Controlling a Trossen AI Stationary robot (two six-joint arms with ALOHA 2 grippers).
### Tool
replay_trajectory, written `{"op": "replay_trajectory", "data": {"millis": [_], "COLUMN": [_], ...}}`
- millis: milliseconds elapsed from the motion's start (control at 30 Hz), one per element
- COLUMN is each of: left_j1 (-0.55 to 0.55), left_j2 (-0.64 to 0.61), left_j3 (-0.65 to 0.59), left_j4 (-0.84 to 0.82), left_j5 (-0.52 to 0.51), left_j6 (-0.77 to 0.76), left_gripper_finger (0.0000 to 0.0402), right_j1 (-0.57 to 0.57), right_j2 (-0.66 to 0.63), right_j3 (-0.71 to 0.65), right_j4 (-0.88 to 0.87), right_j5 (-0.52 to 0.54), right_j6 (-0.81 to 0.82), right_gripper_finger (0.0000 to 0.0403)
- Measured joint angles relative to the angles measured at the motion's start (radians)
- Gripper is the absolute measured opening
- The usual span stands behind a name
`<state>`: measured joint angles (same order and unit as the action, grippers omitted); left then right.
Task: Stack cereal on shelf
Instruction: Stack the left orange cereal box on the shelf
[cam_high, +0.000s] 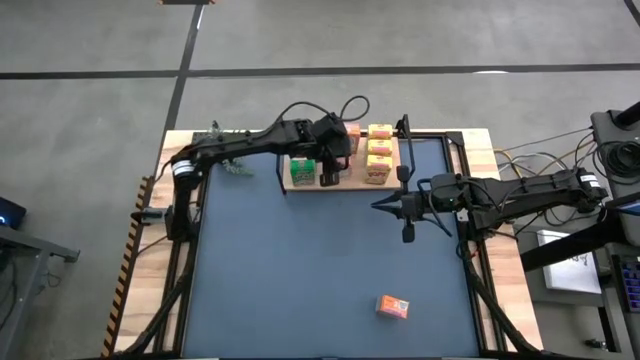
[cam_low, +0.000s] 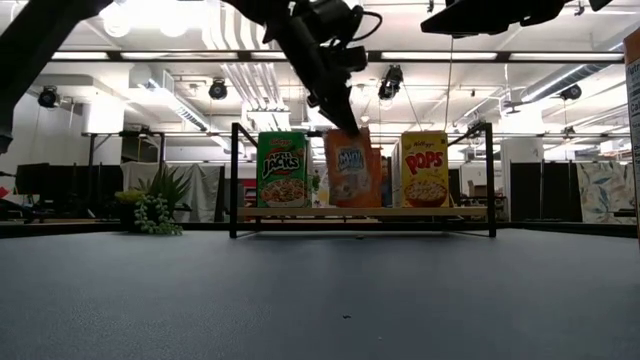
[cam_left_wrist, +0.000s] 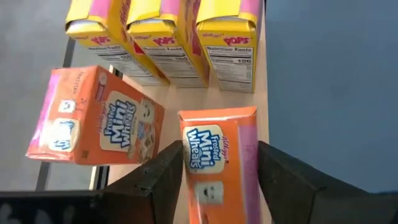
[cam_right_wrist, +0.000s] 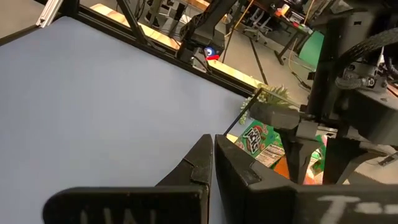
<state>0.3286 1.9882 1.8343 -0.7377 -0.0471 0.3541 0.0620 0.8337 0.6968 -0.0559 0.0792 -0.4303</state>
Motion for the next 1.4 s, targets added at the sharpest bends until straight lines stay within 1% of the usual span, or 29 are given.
{"op": "replay_trajectory", "data": {"millis": [200,400,567,633,700,833,900,1000,1100,1267,1400], "left_j1": [0.001,0.0,-0.016,-0.028,-0.044,-0.109,-0.147,-0.211,-0.281,-0.38,-0.438], "left_j2": [0.009,-0.002,-0.024,-0.024,-0.03,-0.097,-0.152,-0.251,-0.368,-0.545,-0.649], "left_j3": [0.0,0.007,0.09,0.134,0.166,0.158,0.112,-0.018,-0.183,-0.46,-0.656], "left_j4": [0.016,0.008,-0.076,-0.118,-0.121,-0.109,-0.095,-0.016,0.112,0.362,0.568], "left_j5": [0.0,0.0,0.005,0.009,0.007,0.003,0.003,-0.015,-0.048,-0.141,-0.195], "left_j6": [0.0,0.003,-0.003,-0.056,-0.136,-0.175,-0.183,-0.2,-0.215,-0.239,-0.262], "left_gripper_finger": [0.0204,0.0212,0.0213,0.0212,0.0209,0.019,0.0179,0.0165,0.016,0.0159,0.0159], "right_j1": [0.0,0.0,0.0,0.0,0.0,0.0,0.0,0.0,0.0,-0.004,-0.017], "right_j2": [0.0,0.0,0.0,0.0,0.0,0.0,0.0,0.0,0.0,0.008,0.044], "right_j3": [0.0,0.0,0.0,0.0,0.0,0.0,0.0,0.0,0.0,0.011,0.071], "right_j4": [0.0,0.0,-0.003,-0.003,-0.003,-0.012,-0.02,-0.022,-0.022,-0.027,-0.06], "right_j5": [0.0,0.0,0.0,0.0,0.0,0.001,0.001,0.001,0.016,0.124,0.131], "right_j6": [0.0,0.004,0.018,0.026,0.04,0.071,0.093,0.121,0.154,0.204,0.229], "right_gripper_finger": [0.0009,0.0009,0.0009,0.0009,0.0009,0.0009,0.0009,0.0009,0.0009,0.0009,0.0009]}}
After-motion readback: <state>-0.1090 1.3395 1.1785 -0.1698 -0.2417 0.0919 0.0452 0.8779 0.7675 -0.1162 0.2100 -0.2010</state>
